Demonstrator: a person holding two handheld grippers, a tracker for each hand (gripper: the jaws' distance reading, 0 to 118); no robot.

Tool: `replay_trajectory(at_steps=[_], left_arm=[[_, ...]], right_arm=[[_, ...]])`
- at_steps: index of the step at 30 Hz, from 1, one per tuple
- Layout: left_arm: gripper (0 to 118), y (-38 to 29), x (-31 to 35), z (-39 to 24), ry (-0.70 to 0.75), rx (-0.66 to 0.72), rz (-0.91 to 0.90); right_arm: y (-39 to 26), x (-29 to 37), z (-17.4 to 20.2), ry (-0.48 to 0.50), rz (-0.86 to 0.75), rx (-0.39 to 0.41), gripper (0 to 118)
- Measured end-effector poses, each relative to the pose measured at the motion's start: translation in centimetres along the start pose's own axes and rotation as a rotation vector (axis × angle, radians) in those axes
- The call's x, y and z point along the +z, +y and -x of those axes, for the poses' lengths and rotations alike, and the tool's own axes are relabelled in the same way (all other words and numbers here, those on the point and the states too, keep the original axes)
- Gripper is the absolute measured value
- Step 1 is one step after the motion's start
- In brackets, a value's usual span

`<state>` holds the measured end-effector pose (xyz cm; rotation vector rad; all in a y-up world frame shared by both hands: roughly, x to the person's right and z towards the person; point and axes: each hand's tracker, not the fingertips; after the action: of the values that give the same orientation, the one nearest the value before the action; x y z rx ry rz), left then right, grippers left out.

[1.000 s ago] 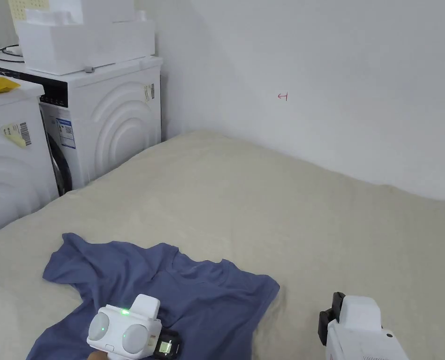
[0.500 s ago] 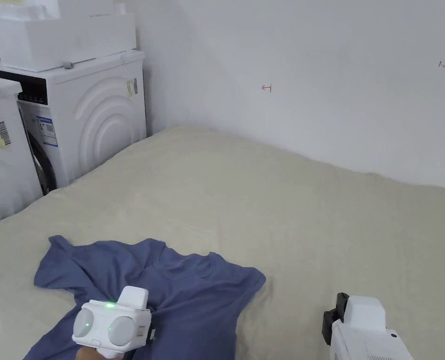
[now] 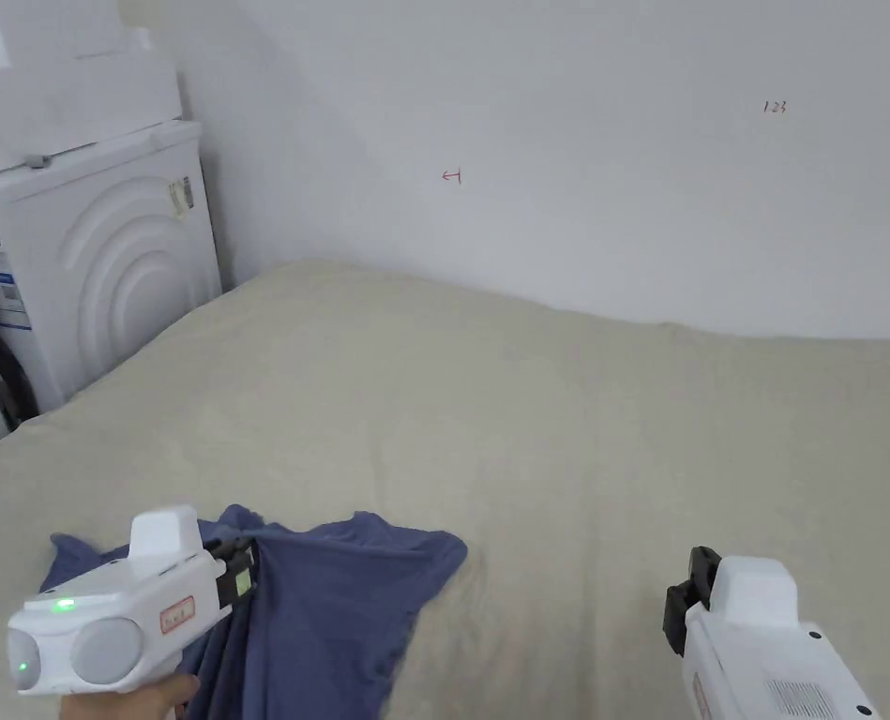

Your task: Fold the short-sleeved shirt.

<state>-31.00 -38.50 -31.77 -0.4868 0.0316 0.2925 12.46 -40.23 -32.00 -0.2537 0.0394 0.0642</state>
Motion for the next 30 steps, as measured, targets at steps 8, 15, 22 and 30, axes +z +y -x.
replay_trajectory(at_steps=[8,15,22,30], left_arm=[[0,4.0,-1.9,-11.3,-0.166,-0.185,-0.055],[0,5.2,-4.6,-23.1,-0.338,-0.265,-0.058],[0,3.2,-8.2,-34.5,-0.481,-0.375,0.037],[0,-2.7,-11.4,-45.0,-0.539,-0.404,0.124]], right_arm=[[1.4,2.4,-7.3,-0.138,-0.053,-0.025,0],[2.1,5.0,-13.7,-0.258,-0.08,-0.031,0],[1.9,7.5,-18.9,-0.37,-0.081,-0.051,0],[1.0,9.4,-22.8,-0.459,-0.063,-0.061,0]])
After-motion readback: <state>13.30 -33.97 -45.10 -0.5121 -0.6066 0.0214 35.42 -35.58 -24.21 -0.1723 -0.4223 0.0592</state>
